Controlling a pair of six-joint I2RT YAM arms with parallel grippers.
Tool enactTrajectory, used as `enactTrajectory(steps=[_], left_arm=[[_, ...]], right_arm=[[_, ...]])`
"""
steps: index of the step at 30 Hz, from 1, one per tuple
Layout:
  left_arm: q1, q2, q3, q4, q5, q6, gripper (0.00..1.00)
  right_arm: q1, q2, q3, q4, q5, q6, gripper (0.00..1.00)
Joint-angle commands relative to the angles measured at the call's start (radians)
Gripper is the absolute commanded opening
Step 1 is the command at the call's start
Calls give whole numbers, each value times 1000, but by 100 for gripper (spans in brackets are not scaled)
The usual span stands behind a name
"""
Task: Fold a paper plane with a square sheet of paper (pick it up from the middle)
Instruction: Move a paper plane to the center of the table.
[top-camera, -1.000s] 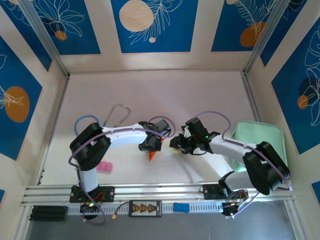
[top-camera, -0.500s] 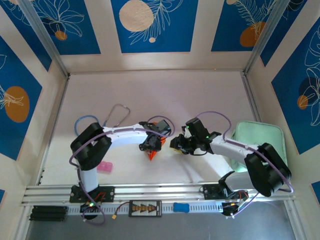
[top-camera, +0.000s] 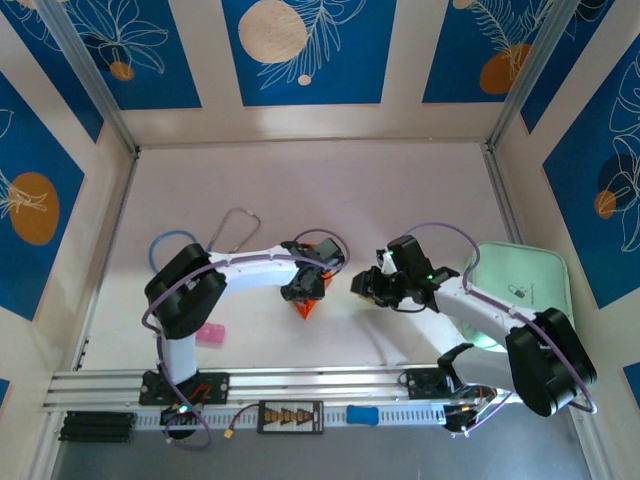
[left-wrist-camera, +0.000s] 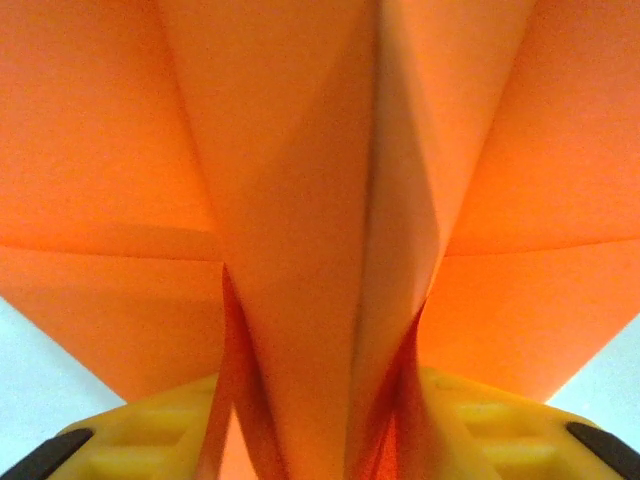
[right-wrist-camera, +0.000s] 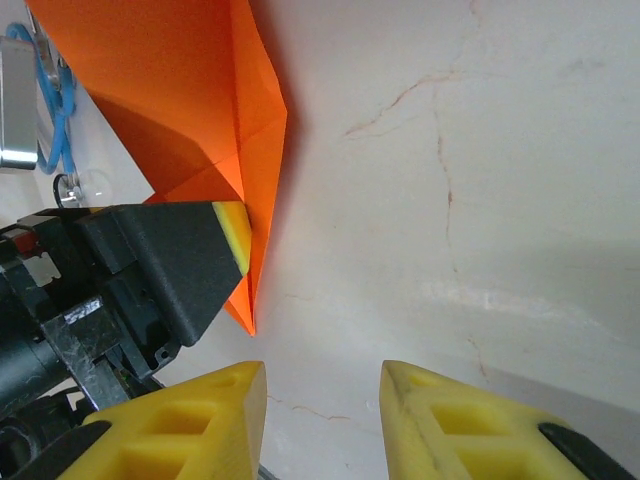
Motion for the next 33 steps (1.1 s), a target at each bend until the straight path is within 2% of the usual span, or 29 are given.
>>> enactTrajectory(steps=[1, 20, 23, 26, 28, 30, 33], left_arm=[[2, 9, 35, -59, -34, -25, 43], [1, -145, 19, -73, -68, -41, 51], [-9, -223, -5, -61, -124, -30, 52], [-8, -363, -74, -19, -241, 15, 54], [7, -481, -138, 25, -321, 78, 61], [38, -599, -214, 83, -385, 159, 69], [148, -732, -335, 190, -413, 305, 82]], right_arm=[[-9, -31, -2, -41, -31, -33, 36], [-36, -97, 50, -143, 10, -74, 37], [-39, -133, 88, -189, 58, -120, 39], [-33, -188, 164, -280, 218, -194, 52], [-8, -219, 217, -324, 415, -274, 61], [20, -236, 209, -262, 595, -390, 99], [15, -234, 148, -91, 723, -664, 99]])
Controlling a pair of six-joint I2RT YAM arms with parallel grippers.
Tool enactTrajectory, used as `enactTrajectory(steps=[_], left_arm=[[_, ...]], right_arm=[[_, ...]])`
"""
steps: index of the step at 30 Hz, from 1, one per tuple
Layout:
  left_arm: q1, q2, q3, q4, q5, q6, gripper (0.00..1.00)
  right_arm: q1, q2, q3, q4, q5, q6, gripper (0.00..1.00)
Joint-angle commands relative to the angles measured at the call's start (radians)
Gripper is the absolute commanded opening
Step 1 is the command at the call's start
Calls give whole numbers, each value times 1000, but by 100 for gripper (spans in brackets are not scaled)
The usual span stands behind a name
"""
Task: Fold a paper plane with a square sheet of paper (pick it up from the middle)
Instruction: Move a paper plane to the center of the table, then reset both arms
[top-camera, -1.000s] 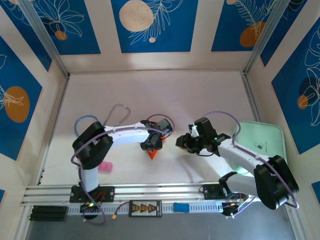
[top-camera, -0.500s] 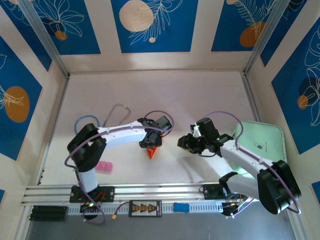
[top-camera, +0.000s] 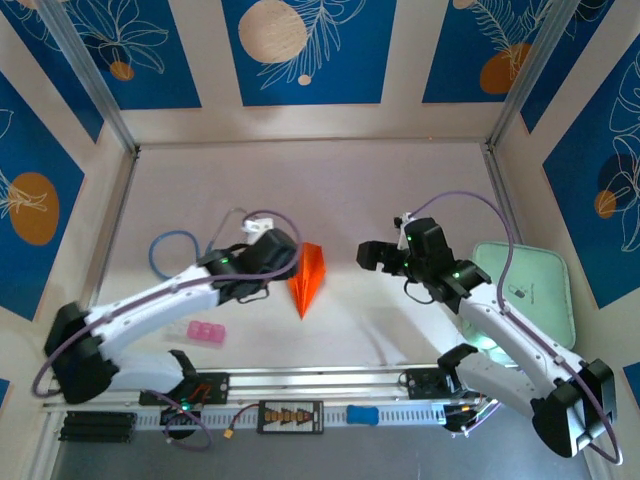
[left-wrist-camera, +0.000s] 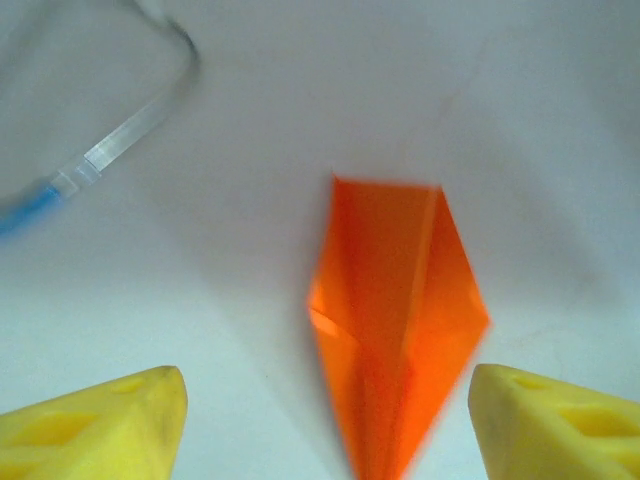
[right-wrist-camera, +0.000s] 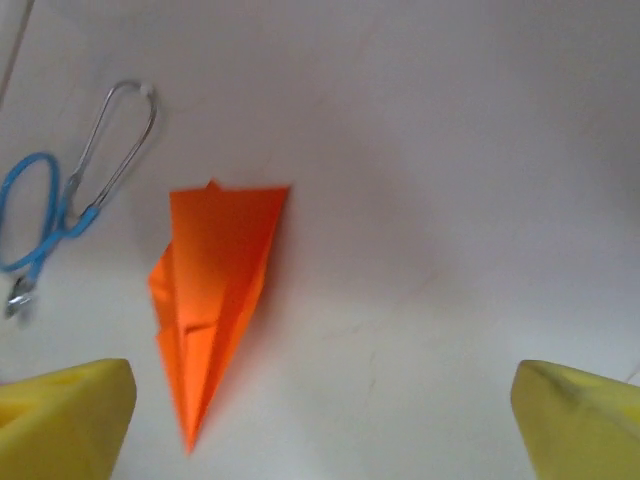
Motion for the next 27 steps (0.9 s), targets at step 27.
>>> enactTrajectory(steps=[27], left_arm=[[717, 198, -519, 1245, 119, 861, 100]], right_arm=[[-517, 555, -318, 1210, -339, -498, 99]])
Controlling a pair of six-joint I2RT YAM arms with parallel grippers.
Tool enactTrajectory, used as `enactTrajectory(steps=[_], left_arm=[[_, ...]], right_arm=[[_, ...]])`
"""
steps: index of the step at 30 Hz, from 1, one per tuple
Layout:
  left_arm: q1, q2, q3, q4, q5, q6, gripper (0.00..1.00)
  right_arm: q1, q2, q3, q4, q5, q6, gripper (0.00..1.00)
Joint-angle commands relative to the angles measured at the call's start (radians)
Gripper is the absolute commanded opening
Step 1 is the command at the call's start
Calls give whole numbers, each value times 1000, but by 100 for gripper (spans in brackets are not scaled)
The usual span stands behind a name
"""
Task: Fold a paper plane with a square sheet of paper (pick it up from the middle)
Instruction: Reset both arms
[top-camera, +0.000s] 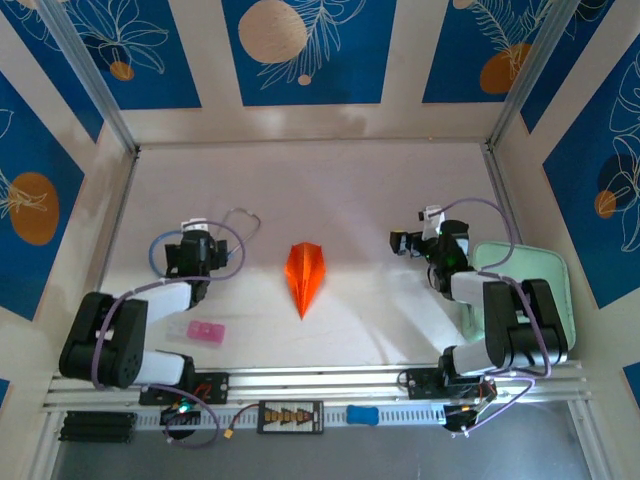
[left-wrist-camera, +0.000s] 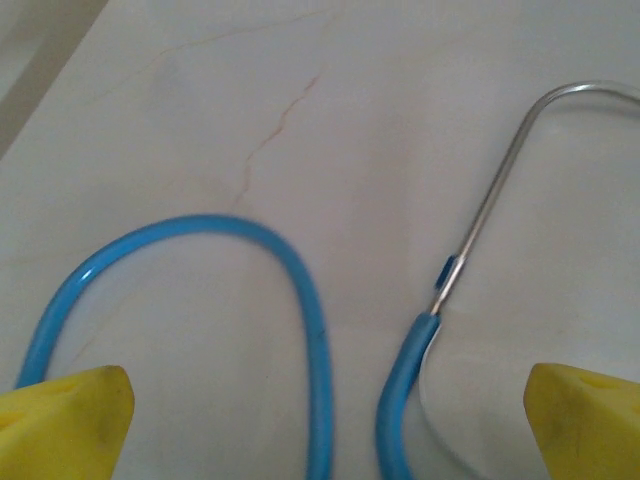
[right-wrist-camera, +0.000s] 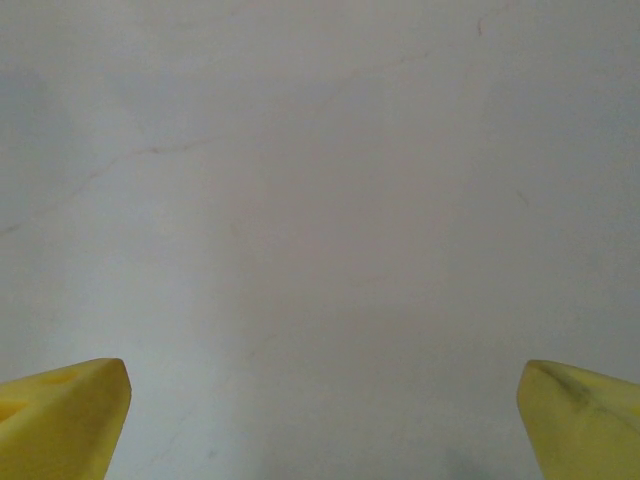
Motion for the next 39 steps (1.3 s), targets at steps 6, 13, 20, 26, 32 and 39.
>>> enactTrajectory(steps=[6, 13, 20, 26, 32, 39], left_arm=[[43, 192, -103, 650, 168, 133, 100], [80, 176, -63, 534, 188, 87, 100], [80, 181, -66, 547, 197, 95, 100], [80, 179, -64, 541, 197, 95, 100], [79, 179, -65, 542, 197, 95, 100], [80, 179, -64, 542, 197, 95, 100]], right_arm=[[-37, 75, 18, 133, -5, 64, 99], [-16, 75, 10, 147, 61, 61, 99], [-17, 76, 12, 149, 60, 61, 99], [-17, 78, 13, 146, 58, 63, 99], [-17, 78, 14, 146, 57, 63, 99], [-20, 80, 18, 141, 55, 63, 99]])
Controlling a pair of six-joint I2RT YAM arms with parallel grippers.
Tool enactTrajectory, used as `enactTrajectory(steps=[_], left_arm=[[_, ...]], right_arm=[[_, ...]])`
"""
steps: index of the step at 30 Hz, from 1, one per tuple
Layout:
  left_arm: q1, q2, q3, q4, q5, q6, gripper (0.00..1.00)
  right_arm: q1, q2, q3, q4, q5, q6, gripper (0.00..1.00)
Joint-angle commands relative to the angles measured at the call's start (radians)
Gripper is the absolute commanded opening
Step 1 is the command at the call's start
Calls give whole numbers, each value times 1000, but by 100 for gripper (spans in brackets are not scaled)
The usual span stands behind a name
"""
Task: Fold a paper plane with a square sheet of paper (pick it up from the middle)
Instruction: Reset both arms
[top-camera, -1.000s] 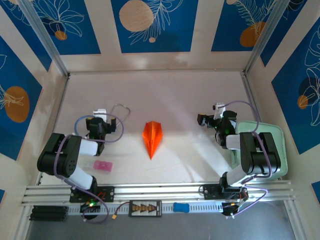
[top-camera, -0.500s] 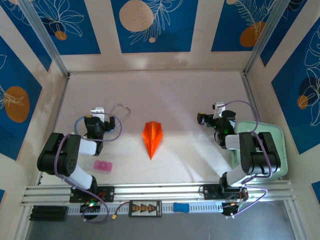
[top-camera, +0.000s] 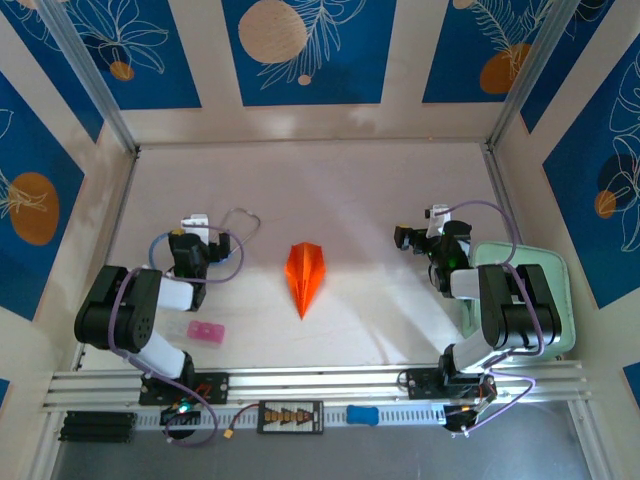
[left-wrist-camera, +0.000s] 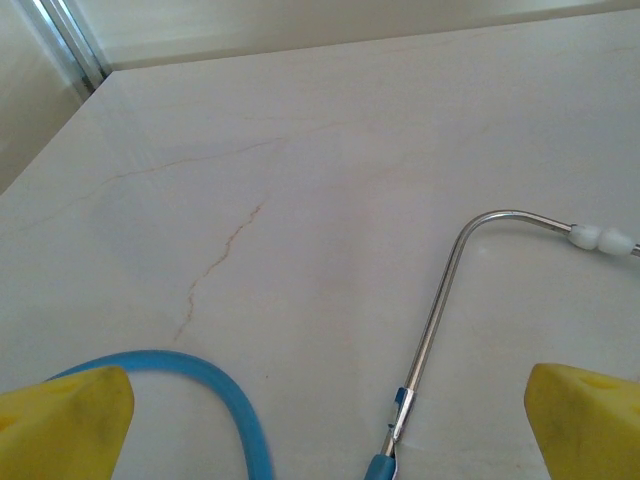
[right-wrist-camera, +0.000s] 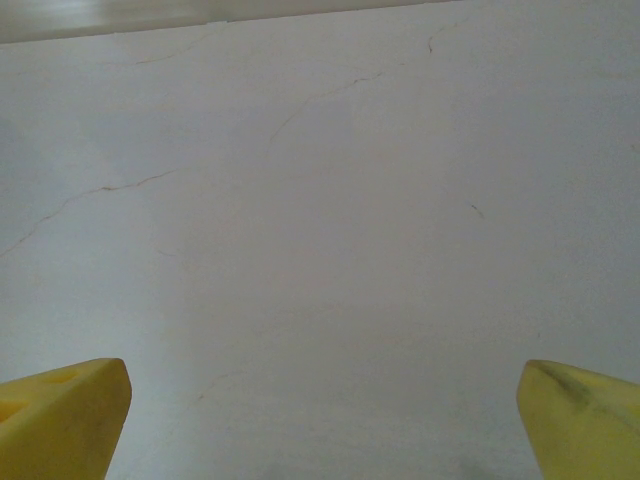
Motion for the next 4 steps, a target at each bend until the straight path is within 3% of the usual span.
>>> enactTrajectory(steps=[1, 4], left_arm=[[8, -3, 10, 34, 22, 3, 100], [8, -3, 10, 34, 22, 4, 100]], right_arm=[[3, -2, 20, 20, 12, 9, 99], [2, -4, 17, 25, 12, 8, 99]])
